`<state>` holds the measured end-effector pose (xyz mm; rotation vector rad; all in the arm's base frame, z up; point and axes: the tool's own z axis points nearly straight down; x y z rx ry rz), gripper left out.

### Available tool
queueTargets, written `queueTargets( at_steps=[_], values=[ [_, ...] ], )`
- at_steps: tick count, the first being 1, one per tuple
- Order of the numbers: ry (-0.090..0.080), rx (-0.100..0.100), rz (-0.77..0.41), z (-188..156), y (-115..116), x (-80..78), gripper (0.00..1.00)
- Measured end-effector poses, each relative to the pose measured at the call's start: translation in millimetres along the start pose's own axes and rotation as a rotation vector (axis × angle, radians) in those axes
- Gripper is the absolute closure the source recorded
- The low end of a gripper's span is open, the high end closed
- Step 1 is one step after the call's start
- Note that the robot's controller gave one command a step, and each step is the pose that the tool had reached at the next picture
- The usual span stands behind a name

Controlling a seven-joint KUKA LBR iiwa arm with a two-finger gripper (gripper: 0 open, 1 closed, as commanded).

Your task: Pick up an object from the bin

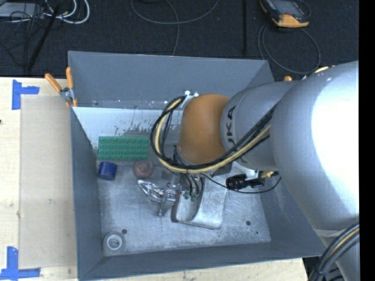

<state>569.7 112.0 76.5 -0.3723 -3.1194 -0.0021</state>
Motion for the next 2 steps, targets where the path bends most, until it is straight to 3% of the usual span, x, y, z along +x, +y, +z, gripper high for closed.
queueTargets(
  at_steps=[1,2],
  values=[
    [-0.002,0.0,-0.002,-2,0,-0.9,1.0],
    [-0.01,-0.002,-0.093,-141,19,-46.4,1.0]
  ],
)
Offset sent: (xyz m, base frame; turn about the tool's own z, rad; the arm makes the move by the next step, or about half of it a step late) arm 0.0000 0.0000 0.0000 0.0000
